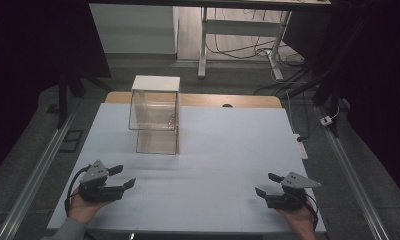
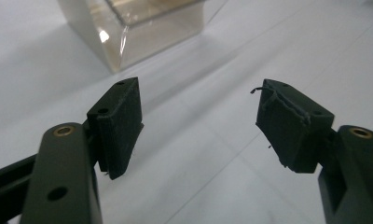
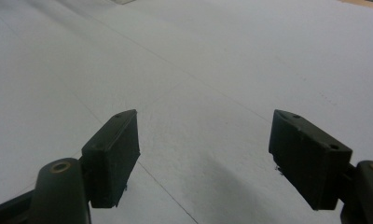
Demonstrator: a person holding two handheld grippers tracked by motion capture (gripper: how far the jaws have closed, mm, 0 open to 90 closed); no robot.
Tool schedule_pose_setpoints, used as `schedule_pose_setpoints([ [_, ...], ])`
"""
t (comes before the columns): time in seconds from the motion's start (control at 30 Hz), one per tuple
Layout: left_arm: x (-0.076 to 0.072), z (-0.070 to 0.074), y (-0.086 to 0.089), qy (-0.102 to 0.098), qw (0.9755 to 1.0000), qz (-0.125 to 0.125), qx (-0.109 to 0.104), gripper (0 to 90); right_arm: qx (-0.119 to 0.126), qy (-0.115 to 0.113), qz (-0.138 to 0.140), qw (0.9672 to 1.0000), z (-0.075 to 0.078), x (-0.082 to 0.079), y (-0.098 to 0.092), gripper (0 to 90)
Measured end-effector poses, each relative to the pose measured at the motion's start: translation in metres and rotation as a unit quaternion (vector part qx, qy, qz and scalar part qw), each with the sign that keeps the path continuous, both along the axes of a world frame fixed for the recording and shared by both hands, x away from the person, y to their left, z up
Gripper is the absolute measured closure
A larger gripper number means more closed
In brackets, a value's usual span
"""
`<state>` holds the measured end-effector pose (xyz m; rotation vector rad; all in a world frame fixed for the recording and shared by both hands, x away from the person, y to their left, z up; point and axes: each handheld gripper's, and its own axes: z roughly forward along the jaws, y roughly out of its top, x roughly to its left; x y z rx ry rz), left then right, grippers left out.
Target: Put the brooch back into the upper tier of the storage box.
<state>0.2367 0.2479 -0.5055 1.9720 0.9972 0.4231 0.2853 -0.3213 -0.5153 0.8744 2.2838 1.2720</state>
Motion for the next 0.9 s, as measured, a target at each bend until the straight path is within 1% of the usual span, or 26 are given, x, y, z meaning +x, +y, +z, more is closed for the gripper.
schedule_pose_setpoints([
  [0.1, -0.0020, -0.0082, 0.0024, 0.013, 0.9999, 0.002, 0.003, 30.7, -0.004, 0.001, 0.000, 1.0000, -0.0003, 0.0001, 0.0002, 24.0],
  [0.13, -0.0024, -0.0101, 0.0026, 0.015, 0.9999, 0.000, 0.008, 30.7, -0.004, 0.001, 0.001, 1.0000, -0.0004, 0.0002, 0.0002, 24.0],
  [0.2, -0.0022, -0.0114, 0.0024, 0.014, 0.9998, 0.001, 0.014, 30.6, -0.003, 0.002, 0.001, 1.0000, -0.0004, 0.0005, 0.0001, 24.0],
  [0.3, -0.0010, -0.0112, 0.0016, 0.011, 0.9999, 0.002, 0.013, 30.5, -0.003, 0.002, 0.002, 1.0000, -0.0007, 0.0007, 0.0004, 24.0],
  [0.43, 0.0007, -0.0122, 0.0004, 0.013, 0.9997, -0.001, 0.019, 30.2, -0.003, 0.001, 0.001, 1.0000, -0.0003, 0.0001, 0.0004, 24.1],
  [0.6, 0.0014, -0.0120, 0.0013, 0.012, 0.9998, 0.000, 0.015, 30.1, -0.002, 0.000, 0.002, 1.0000, -0.0004, -0.0004, 0.0009, 24.1],
  [0.9, 0.0023, -0.0125, 0.0008, 0.013, 0.9998, 0.000, 0.017, 30.0, -0.005, 0.001, 0.004, 1.0000, -0.0001, -0.0013, 0.0004, 24.2],
])
